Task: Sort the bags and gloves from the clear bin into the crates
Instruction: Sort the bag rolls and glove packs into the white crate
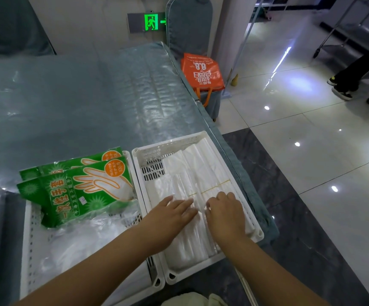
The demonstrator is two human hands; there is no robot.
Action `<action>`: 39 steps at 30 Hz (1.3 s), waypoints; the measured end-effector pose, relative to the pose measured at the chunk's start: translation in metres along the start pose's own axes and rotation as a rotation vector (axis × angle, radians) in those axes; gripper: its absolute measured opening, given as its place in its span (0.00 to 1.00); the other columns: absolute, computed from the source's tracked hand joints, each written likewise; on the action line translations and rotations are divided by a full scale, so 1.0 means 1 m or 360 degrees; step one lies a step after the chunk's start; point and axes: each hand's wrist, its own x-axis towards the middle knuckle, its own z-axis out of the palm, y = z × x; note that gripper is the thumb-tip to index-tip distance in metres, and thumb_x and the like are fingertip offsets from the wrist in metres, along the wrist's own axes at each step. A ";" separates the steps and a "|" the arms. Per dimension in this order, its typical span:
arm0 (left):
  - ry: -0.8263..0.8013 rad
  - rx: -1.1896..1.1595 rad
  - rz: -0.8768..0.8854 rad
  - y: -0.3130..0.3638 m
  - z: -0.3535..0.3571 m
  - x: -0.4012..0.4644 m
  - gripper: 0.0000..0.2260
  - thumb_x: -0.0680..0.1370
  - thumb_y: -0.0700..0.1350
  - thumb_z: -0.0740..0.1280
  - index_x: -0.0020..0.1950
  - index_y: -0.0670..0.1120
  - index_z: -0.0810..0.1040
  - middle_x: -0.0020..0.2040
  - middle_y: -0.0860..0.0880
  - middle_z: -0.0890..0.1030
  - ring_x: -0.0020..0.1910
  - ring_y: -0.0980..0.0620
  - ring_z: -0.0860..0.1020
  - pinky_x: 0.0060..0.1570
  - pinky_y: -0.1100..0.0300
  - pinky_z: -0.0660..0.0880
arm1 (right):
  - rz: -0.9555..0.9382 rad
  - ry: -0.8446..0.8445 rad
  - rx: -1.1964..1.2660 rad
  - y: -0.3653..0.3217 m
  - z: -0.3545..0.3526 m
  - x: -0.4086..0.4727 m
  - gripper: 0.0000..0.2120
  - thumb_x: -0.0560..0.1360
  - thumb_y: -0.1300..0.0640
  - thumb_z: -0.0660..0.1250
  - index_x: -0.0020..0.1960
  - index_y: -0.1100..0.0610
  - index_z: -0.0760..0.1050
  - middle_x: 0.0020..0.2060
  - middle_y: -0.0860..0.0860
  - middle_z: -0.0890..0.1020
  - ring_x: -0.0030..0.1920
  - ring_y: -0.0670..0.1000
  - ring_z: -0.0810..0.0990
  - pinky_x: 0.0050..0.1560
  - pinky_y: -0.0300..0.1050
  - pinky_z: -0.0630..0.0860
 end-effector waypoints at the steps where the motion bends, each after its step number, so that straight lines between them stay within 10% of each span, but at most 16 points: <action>1: 0.0026 0.0015 0.0014 0.002 -0.001 0.002 0.36 0.70 0.35 0.64 0.74 0.49 0.52 0.76 0.44 0.56 0.73 0.45 0.58 0.72 0.48 0.49 | 0.0011 -0.0001 -0.0037 -0.001 0.001 -0.001 0.06 0.77 0.54 0.62 0.50 0.51 0.76 0.49 0.48 0.77 0.49 0.49 0.70 0.48 0.43 0.65; 8: 0.0025 0.0225 0.0212 0.003 -0.005 0.000 0.36 0.54 0.49 0.78 0.62 0.52 0.75 0.59 0.52 0.80 0.57 0.53 0.78 0.57 0.52 0.75 | 0.0080 -0.0111 -0.0161 -0.010 0.002 0.006 0.05 0.76 0.53 0.62 0.46 0.52 0.75 0.47 0.50 0.76 0.51 0.52 0.69 0.50 0.47 0.63; 21: 0.0002 0.0167 0.0048 0.008 -0.003 0.009 0.27 0.77 0.39 0.59 0.74 0.46 0.54 0.75 0.45 0.59 0.73 0.45 0.58 0.72 0.48 0.50 | 0.0109 0.0138 -0.0042 0.000 0.000 0.002 0.09 0.75 0.50 0.61 0.42 0.51 0.76 0.39 0.47 0.77 0.45 0.49 0.70 0.49 0.47 0.64; 27: 0.0061 0.0142 0.0209 0.007 -0.003 -0.004 0.24 0.61 0.45 0.76 0.57 0.51 0.78 0.57 0.51 0.81 0.59 0.52 0.77 0.62 0.52 0.70 | 0.0138 0.0133 0.0052 0.004 0.002 0.002 0.05 0.74 0.51 0.64 0.41 0.51 0.74 0.38 0.46 0.77 0.41 0.48 0.69 0.46 0.46 0.66; 33: 0.0021 0.0075 0.0087 -0.001 0.002 -0.014 0.23 0.69 0.39 0.70 0.63 0.49 0.74 0.66 0.50 0.75 0.70 0.50 0.66 0.68 0.50 0.48 | -0.0170 0.0266 0.0153 -0.013 0.007 -0.015 0.03 0.70 0.51 0.70 0.40 0.50 0.77 0.35 0.45 0.78 0.38 0.47 0.68 0.41 0.43 0.64; 39: 0.0042 0.0030 0.0081 0.005 0.001 -0.018 0.28 0.55 0.47 0.79 0.55 0.53 0.80 0.57 0.51 0.82 0.58 0.52 0.78 0.58 0.56 0.73 | -0.0120 0.0052 0.0104 -0.016 0.014 -0.009 0.08 0.75 0.48 0.62 0.45 0.48 0.78 0.41 0.45 0.80 0.44 0.48 0.68 0.45 0.44 0.60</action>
